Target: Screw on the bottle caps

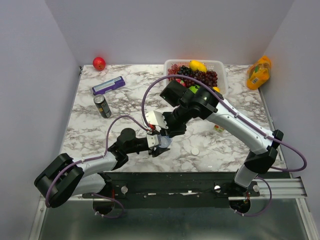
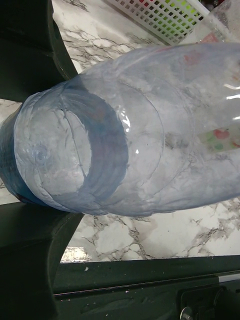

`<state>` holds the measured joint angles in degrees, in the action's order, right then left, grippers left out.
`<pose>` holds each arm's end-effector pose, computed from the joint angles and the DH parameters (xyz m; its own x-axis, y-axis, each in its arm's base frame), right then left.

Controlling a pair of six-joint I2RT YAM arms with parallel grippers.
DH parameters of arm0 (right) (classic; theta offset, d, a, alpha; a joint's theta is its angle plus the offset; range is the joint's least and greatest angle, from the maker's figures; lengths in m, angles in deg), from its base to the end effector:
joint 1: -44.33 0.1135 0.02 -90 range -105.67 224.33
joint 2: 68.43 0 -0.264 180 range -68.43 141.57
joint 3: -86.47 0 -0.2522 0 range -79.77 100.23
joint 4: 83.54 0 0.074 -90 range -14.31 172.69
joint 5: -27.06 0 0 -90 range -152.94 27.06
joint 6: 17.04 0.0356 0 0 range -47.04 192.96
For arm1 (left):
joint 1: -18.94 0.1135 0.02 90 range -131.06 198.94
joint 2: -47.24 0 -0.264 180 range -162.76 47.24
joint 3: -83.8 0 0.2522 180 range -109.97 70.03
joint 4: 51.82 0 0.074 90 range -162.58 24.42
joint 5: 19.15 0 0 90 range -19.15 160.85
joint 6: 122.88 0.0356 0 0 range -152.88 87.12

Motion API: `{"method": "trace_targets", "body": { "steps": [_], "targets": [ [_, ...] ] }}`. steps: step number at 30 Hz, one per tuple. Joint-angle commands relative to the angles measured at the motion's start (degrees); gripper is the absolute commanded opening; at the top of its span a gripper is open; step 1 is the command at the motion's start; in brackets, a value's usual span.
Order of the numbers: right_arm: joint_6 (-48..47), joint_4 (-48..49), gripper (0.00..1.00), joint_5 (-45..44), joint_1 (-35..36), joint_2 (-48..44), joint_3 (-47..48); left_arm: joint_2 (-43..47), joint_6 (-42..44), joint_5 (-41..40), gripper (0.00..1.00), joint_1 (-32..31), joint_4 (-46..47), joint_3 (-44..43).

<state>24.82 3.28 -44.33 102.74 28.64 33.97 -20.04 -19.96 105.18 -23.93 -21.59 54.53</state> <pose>0.1576 0.2779 0.4074 0.3475 -0.7824 -0.5168 -0.9366 -0.3158 -0.1517 0.1470 -0.1638 0.1877 0.1205 0.1401 -0.9828 0.9689 0.1988 0.1471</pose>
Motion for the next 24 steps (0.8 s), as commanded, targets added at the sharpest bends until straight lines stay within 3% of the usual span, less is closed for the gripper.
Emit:
{"method": "trace_targets", "body": {
  "steps": [1, 14, 24],
  "targets": [
    [-0.8, -7.9, 0.36, -1.4, 0.9, 1.2, 0.4, 0.5, 1.0, -0.4, 0.0, -0.6, 5.0, -0.4],
    [1.4, -7.9, 0.39, -3.1, 1.8, 1.0, 0.0, 0.3, 0.2, -1.1, 0.0, -1.1, 3.7, 0.1],
    [6.6, -7.9, 0.41, -4.1, 1.8, 2.5, -0.9, 0.1, -0.5, -6.2, 0.0, -1.1, 6.7, 0.0]
  ]
}}
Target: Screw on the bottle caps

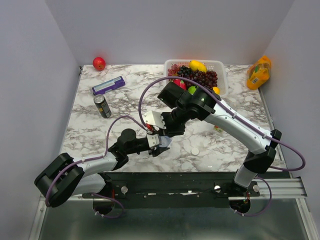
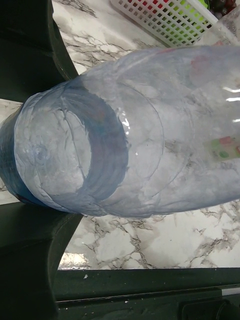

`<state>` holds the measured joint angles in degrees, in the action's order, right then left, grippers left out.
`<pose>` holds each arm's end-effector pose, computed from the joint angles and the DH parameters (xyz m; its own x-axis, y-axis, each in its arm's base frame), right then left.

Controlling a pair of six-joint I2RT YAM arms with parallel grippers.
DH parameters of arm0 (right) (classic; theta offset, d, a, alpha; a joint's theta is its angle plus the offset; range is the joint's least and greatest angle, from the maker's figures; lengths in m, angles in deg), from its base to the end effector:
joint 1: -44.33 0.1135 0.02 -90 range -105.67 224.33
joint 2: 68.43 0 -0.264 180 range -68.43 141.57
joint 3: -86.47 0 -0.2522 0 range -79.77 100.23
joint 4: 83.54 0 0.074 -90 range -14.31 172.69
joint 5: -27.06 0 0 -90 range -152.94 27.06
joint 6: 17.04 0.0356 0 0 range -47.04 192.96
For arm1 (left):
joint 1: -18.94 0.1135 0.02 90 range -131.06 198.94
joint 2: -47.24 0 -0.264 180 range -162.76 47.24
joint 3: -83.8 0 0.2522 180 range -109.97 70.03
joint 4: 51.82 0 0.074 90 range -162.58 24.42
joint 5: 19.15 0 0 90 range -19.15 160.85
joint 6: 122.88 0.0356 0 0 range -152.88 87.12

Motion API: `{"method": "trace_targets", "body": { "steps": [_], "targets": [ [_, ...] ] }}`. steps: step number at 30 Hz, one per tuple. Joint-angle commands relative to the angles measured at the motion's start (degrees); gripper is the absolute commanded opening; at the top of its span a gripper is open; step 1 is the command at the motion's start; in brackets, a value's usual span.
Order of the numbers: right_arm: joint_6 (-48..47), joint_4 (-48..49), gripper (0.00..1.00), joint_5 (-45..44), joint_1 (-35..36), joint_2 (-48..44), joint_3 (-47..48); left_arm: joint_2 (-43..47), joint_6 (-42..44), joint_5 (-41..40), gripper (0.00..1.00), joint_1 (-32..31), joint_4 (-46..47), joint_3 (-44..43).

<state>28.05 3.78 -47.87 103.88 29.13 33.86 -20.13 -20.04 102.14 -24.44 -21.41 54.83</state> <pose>0.1557 0.2831 0.4042 0.3108 -0.8165 -0.4865 -0.9505 -0.2674 -0.1583 0.1468 -0.1642 0.1860 0.1150 0.1526 -0.9816 0.9592 0.2399 0.1497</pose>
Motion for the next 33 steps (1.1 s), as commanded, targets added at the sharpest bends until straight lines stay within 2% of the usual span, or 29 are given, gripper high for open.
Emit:
{"method": "trace_targets", "body": {
  "steps": [1, 8, 15, 18, 20, 23, 26, 33],
  "targets": [
    [4.2, -8.4, 0.43, -0.9, 0.7, 2.1, -0.8, 0.1, -0.4, -3.3, 0.0, -0.6, 5.8, -0.4],
    [6.3, -8.4, 0.54, -2.9, 0.7, 1.9, -0.2, 0.8, -1.5, -3.3, 0.0, -0.6, 4.8, 0.8],
    [7.3, -8.4, 0.59, -4.3, 0.7, 1.8, 0.9, 0.8, -1.4, -2.4, 0.0, -0.6, 4.6, 1.1],
    [7.5, -8.4, 0.66, -4.4, 0.7, 1.2, 0.8, 0.8, -1.6, -2.4, 0.0, -0.7, 4.5, 1.1],
    [7.7, -8.4, 0.78, -4.8, 0.7, 0.1, 0.6, 0.8, -1.9, -2.5, 0.0, -0.6, 4.4, 1.2],
    [7.8, -7.0, 0.86, -4.7, 0.4, -2.3, -0.9, 1.1, -2.6, -2.4, 0.0, -0.6, 4.6, 1.8],
    [7.8, -4.1, 0.89, -3.4, -0.2, -5.9, -3.8, 1.1, -3.2, -2.0, 0.0, -0.7, 5.0, 2.1],
    [6.6, -2.0, 0.89, -1.4, -0.7, -8.7, -6.6, 0.9, -4.9, -1.4, 0.0, -0.7, 6.1, 2.0]
  ]
}}
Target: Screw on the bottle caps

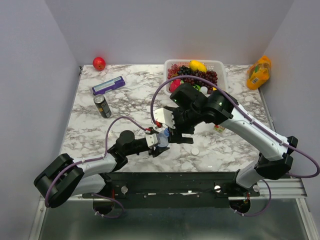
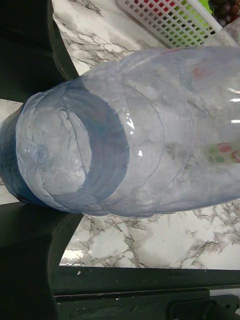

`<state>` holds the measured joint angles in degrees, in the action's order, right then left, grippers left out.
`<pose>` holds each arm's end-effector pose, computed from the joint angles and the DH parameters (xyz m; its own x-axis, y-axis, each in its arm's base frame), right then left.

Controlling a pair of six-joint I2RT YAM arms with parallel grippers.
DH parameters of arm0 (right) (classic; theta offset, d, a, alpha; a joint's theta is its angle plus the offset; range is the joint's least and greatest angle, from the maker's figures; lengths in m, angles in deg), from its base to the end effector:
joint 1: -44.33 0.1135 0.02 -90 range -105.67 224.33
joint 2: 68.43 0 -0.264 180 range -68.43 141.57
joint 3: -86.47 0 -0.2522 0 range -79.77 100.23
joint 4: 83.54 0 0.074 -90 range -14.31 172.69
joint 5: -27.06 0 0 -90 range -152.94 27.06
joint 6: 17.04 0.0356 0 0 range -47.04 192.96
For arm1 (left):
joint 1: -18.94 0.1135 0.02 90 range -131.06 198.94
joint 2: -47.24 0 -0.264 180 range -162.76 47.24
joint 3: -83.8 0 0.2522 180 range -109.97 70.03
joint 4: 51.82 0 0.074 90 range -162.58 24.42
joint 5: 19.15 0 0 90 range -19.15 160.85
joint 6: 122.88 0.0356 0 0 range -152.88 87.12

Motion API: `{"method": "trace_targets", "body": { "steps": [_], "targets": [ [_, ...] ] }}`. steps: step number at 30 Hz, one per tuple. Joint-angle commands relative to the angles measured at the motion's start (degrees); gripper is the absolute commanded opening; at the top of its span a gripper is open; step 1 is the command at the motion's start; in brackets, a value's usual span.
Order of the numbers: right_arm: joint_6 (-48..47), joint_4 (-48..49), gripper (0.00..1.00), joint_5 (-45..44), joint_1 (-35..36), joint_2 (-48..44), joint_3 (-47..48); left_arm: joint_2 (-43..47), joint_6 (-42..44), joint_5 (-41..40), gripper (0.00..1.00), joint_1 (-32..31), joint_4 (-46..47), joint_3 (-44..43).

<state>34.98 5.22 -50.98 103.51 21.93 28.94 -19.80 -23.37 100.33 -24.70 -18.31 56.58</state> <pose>0.1428 0.2538 0.4181 0.2039 -0.8333 -0.5139 -0.9758 -0.1305 -0.1755 0.1436 -0.1611 0.1835 0.0793 0.1231 -0.9892 0.9548 0.2759 0.1109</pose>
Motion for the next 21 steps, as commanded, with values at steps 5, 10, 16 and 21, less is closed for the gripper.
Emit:
{"method": "trace_targets", "body": {
  "steps": [5, 10, 16, 21],
  "targets": [
    [-0.6, -1.7, 0.89, 1.7, -0.2, 0.5, -0.9, 0.1, -2.3, 1.7, 0.0, -0.3, 3.2, -0.4],
    [-1.0, 0.0, 0.89, 1.7, -0.3, 2.3, 0.3, -0.6, -3.4, 2.8, 0.0, -0.4, 2.8, -1.5],
    [-1.7, 2.3, 0.9, 0.8, -0.3, 2.9, 0.3, -1.2, -5.3, 4.4, 0.0, -0.3, 3.2, -2.0],
    [-3.2, 3.6, 0.98, 1.0, -0.2, 2.5, -0.5, -2.3, -7.7, 5.0, 0.0, -0.3, 3.9, -2.9]
  ]
}}
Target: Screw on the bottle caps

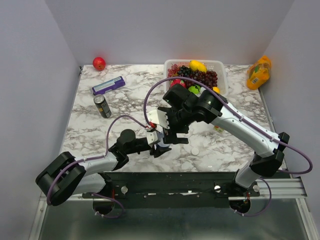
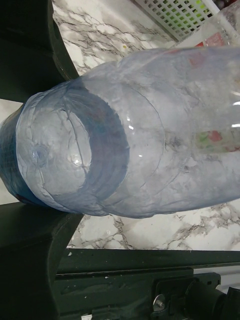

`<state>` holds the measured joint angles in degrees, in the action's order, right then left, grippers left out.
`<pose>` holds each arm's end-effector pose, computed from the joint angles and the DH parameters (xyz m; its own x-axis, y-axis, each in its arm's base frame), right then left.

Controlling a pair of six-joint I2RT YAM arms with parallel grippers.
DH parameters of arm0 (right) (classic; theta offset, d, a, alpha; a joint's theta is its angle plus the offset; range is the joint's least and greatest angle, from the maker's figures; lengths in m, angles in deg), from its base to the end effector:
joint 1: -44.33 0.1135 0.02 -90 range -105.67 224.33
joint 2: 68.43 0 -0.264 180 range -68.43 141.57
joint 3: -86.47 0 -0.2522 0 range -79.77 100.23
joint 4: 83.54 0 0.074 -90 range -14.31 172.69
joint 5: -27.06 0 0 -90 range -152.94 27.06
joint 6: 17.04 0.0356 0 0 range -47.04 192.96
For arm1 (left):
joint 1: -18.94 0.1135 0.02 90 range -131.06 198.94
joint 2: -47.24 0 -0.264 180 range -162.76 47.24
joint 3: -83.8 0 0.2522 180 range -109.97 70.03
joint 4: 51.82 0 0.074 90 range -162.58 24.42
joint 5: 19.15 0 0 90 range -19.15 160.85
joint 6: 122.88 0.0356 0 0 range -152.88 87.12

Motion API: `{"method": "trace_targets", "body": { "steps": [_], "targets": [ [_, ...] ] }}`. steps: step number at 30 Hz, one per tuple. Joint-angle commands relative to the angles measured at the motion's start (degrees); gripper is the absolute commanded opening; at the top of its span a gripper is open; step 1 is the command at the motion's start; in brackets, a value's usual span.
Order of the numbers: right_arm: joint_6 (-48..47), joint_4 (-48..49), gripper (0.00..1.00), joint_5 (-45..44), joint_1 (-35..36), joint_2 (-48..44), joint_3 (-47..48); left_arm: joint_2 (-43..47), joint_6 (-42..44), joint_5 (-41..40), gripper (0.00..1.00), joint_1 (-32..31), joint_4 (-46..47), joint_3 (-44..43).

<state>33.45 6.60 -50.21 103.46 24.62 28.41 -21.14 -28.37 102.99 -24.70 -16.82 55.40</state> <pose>0.1511 0.2681 0.4039 0.2214 -0.8390 -0.4970 -0.9737 -0.1622 -0.1601 0.1459 -0.1653 0.1878 0.0135 0.0791 -0.9968 0.9698 0.2416 0.0323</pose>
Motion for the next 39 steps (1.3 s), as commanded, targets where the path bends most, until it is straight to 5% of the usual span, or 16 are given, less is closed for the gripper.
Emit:
{"method": "trace_targets", "body": {
  "steps": [1, 39],
  "targets": [
    [-2.1, 2.4, 0.98, 0.3, -0.2, -0.3, -0.2, -1.1, -3.1, 2.4, 0.0, -0.3, 2.7, -1.9],
    [-2.9, -0.9, 0.98, -1.0, 0.4, -2.5, -6.2, -1.7, -10.0, -1.5, 0.0, 3.2, 5.0, -2.7]
  ]
}}
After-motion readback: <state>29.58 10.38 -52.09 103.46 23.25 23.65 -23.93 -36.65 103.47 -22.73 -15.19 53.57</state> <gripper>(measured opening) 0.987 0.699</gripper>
